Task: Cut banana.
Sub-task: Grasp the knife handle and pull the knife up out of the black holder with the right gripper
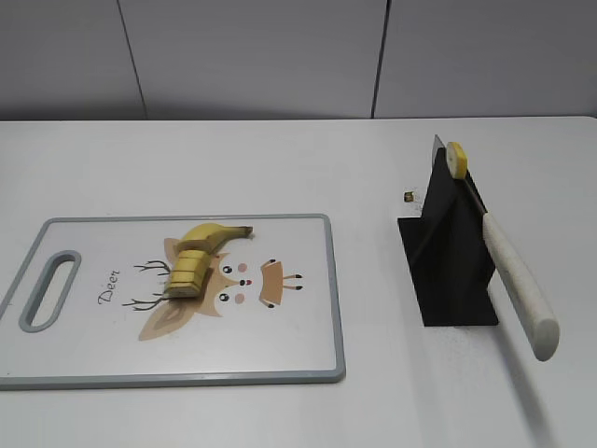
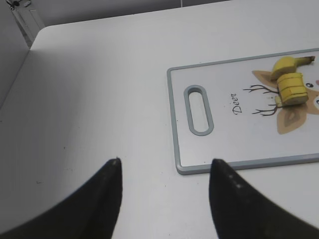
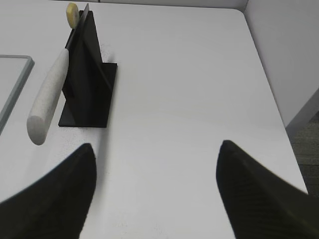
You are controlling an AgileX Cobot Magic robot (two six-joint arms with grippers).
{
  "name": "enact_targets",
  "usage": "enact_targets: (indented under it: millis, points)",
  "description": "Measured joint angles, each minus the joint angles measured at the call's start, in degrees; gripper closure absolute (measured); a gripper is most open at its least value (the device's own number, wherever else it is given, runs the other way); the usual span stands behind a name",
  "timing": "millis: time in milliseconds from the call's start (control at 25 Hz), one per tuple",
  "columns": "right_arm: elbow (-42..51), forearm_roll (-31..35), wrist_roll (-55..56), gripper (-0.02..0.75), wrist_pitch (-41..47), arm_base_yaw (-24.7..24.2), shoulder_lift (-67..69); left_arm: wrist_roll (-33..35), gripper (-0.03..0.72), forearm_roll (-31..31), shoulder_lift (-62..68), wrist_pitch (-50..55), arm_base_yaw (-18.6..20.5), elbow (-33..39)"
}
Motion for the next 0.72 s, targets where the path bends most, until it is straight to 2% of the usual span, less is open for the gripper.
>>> enact_targets:
  millis: [720]
  points:
    - [0.0,0.0,0.0,0.172,0.0,0.0,0.0,0.0,0.145,0.0,0.0,0.0,0.0,0.0]
